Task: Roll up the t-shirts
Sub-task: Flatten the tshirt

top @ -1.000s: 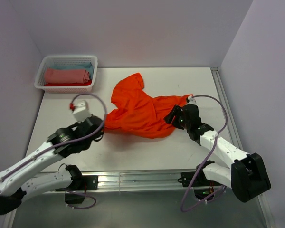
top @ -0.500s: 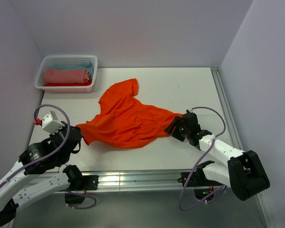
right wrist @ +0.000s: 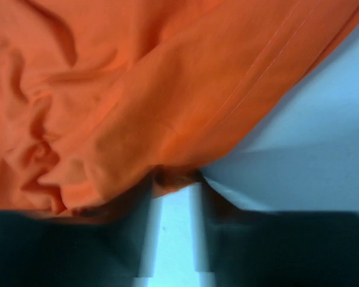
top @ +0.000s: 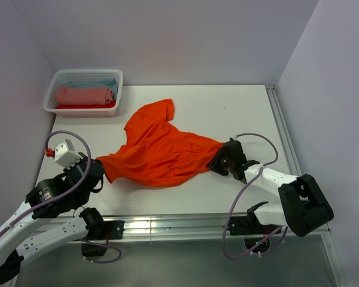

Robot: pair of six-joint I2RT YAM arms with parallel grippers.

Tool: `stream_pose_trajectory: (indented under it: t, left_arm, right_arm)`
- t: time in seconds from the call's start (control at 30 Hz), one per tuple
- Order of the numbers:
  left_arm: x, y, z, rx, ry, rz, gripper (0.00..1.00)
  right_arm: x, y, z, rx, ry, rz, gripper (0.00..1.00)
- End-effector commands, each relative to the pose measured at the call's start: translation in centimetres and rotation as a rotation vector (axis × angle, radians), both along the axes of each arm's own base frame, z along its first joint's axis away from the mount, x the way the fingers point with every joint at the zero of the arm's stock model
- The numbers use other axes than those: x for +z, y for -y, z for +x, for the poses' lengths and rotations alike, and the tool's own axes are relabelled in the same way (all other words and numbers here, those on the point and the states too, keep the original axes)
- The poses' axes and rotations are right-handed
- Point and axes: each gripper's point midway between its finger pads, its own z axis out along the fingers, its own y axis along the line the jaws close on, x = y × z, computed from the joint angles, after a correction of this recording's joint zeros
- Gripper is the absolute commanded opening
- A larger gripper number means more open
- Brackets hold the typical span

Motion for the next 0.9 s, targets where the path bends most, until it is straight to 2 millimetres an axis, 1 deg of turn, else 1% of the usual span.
stream_pose_trajectory:
  t: [0.0, 0.03, 0.07, 0.1, 0.13, 0.17, 0.2, 0.23, 0.27, 0.3, 0.33, 0.37, 0.4, 0.43, 0.47, 0.53, 0.57, 0.6, 0.67, 0.7, 0.73, 0.77, 0.8, 0.83, 0.87]
  left_arm:
    - [0.6, -0.3, 0.3, 0.015, 0.028, 0.007, 0.00]
    - [0.7, -0.3, 0.3, 0.013, 0.030, 0.004, 0.00]
    - [0.6, -0.1, 0.4, 0.009, 0.028, 0.007, 0.00]
    - [0.5, 0.0, 0.4, 0.005, 0.027, 0.007, 0.00]
    - [0.4, 0.1, 0.4, 0.001, 0.023, 0.012, 0.00]
    - [0.4, 0.3, 0.6, -0.005, 0.019, 0.020, 0.00]
    - [0.3, 0.5, 0.6, -0.010, 0.015, 0.028, 0.00]
    - [0.3, 0.7, 0.7, -0.013, 0.011, 0.033, 0.00]
    - [0.1, 0.8, 0.9, -0.017, 0.001, 0.057, 0.00]
    - [0.4, 0.8, 1.0, -0.014, 0.001, 0.061, 0.00]
    - [0.2, 0.7, 1.0, -0.008, -0.012, 0.086, 0.00]
    - [0.2, 0.6, 1.0, -0.005, -0.016, 0.097, 0.00]
    - [0.6, 0.6, 1.1, -0.002, -0.016, 0.099, 0.00]
    - [0.7, 0.5, 1.1, 0.001, -0.017, 0.102, 0.00]
    - [0.7, 0.4, 1.0, -0.002, -0.019, 0.113, 0.00]
    - [1.1, 0.4, 0.9, -0.016, -0.013, 0.110, 0.00]
    - [1.2, 0.4, 0.8, -0.020, -0.011, 0.104, 0.00]
    - [1.2, 0.4, 0.7, -0.026, -0.009, 0.101, 0.00]
    - [1.3, 0.5, 0.7, -0.064, 0.003, 0.114, 0.00]
    - [1.2, 1.2, 0.7, -0.092, 0.003, 0.103, 0.00]
    - [1.2, 1.2, 0.7, -0.099, 0.005, 0.106, 0.00]
    - [1.0, 1.4, 0.7, -0.108, 0.001, 0.108, 0.00]
    - [1.0, 1.8, 0.9, -0.121, 0.002, 0.106, 0.00]
    - [0.8, 1.9, 1.0, -0.123, -0.005, 0.120, 0.00]
    - [0.7, 2.0, 1.0, -0.123, -0.008, 0.123, 0.00]
  right_arm:
    - [0.1, 0.7, 2.3, -0.037, 0.027, -0.080, 0.25]
    - [0.0, 1.0, 2.2, -0.032, 0.009, -0.105, 0.10]
    - [0.5, 1.3, 2.8, -0.039, 0.004, -0.115, 0.00]
    - [1.3, 1.5, 3.6, -0.048, 0.027, -0.109, 0.00]
    - [1.8, 2.1, 3.8, -0.061, 0.025, -0.114, 0.00]
    - [3.2, 2.7, 4.9, -0.087, 0.055, -0.107, 0.00]
    - [4.7, 4.3, 6.1, -0.132, 0.093, -0.100, 0.00]
    - [5.6, 5.2, 6.7, -0.155, 0.107, -0.102, 0.00]
    - [8.4, 5.7, 8.8, -0.177, 0.165, -0.092, 0.00]
    - [8.1, 6.8, 9.3, -0.178, 0.115, -0.109, 0.00]
    - [11.9, 6.7, 12.2, -0.170, 0.181, -0.099, 0.00]
    - [12.8, 6.5, 13.2, -0.146, 0.172, -0.107, 0.00]
    - [11.3, 6.1, 14.3, -0.099, 0.110, -0.128, 0.09]
    - [11.5, 5.4, 14.5, -0.066, 0.069, -0.113, 0.16]
    - [13.4, 4.9, 16.1, -0.059, 0.107, -0.100, 0.26]
    - [13.9, 5.1, 17.1, -0.078, 0.142, -0.095, 0.43]
    - [14.2, 5.2, 17.1, -0.085, 0.158, -0.094, 0.53]
    - [14.9, 5.2, 16.9, -0.082, 0.184, -0.096, 0.66]
    - [14.1, 5.4, 15.9, -0.071, 0.170, -0.106, 0.67]
    - [14.1, 5.5, 15.2, -0.063, 0.178, -0.111, 0.66]
    - [12.4, 5.6, 14.1, -0.056, 0.159, -0.115, 0.65]
    - [11.8, 5.7, 13.3, -0.056, 0.154, -0.118, 0.59]
    - [12.3, 5.8, 12.8, -0.052, 0.190, -0.114, 0.53]
    - [10.1, 5.9, 11.1, -0.044, 0.151, -0.115, 0.48]
    - [10.1, 5.5, 10.2, -0.027, 0.158, -0.090, 0.42]
